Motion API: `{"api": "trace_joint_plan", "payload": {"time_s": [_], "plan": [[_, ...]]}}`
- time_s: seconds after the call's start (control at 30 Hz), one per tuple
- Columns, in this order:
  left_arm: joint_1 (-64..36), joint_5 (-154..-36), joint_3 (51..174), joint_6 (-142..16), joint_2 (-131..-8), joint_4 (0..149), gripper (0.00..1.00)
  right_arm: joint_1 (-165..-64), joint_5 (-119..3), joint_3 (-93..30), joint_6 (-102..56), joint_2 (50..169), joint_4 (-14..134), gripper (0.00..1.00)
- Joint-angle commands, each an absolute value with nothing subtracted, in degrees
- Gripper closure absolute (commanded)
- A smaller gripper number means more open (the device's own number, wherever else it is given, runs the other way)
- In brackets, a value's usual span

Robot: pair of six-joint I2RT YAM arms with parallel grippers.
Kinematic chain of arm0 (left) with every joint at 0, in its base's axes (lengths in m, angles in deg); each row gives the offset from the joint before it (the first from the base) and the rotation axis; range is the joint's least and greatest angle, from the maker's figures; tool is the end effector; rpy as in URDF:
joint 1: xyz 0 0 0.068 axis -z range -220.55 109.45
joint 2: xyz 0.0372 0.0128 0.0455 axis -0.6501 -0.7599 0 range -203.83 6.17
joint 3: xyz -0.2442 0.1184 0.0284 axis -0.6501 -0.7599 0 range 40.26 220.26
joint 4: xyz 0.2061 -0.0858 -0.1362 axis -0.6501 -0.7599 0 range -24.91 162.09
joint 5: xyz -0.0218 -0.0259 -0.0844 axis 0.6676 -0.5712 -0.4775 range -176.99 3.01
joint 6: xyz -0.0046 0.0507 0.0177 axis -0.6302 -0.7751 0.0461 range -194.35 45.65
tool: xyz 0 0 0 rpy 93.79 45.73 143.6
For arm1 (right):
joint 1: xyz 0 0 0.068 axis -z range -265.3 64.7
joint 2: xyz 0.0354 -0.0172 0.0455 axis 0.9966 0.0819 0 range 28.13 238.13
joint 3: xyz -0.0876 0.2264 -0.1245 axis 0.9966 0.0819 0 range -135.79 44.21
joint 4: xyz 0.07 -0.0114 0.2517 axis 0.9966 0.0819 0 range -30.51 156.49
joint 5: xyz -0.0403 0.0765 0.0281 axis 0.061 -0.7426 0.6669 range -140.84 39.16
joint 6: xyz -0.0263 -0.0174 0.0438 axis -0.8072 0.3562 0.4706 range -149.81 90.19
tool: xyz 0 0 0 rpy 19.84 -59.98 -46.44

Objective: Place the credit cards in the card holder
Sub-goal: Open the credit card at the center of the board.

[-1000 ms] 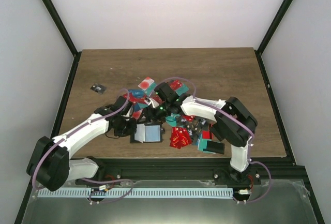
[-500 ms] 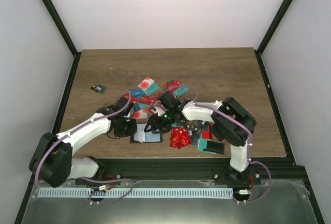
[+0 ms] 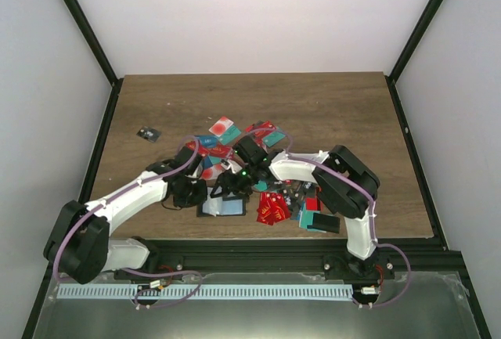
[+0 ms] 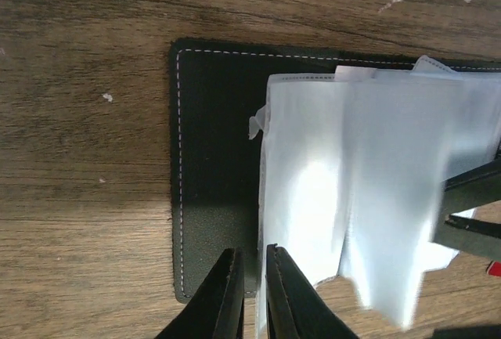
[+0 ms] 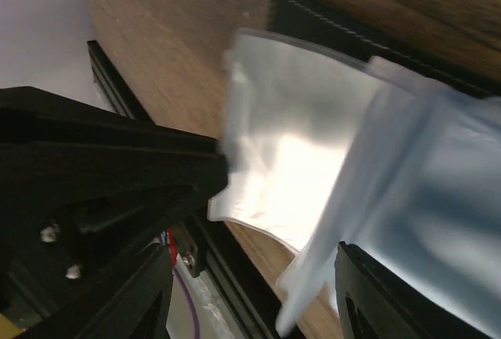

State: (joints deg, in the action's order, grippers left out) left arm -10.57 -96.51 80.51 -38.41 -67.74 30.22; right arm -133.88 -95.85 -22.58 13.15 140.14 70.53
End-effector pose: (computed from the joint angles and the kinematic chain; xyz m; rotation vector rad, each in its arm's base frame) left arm 0.1802 -0.1106 0.1757 -0.1239 2.9892 -0.4156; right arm 0.2386 0.3086 0.1442 0.4629 -2.6319 -1.3425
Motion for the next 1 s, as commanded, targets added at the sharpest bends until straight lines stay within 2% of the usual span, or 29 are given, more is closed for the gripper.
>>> {"api": "trace_joint_plan", "payload": {"time_s": [0.0,0.53,0.97], "plan": [[-10.84,-98.02,80.19,-38.68,-66.12,31.06,0.89,-135.49,-98.20,-25.80,15.04,142.05,68.07,0.41],[-10.84,-98.93,83.53,-39.23,-59.17,24.89,0.89,-135.93,-99.04,-32.26,16.53,151.87,69.09,0.41],[-10.84,-101.70,84.83,-39.81,-56.78,25.24,0.88,-135.22,-98.26,-36.62,15.10,144.39,76.16,0.40]]}}
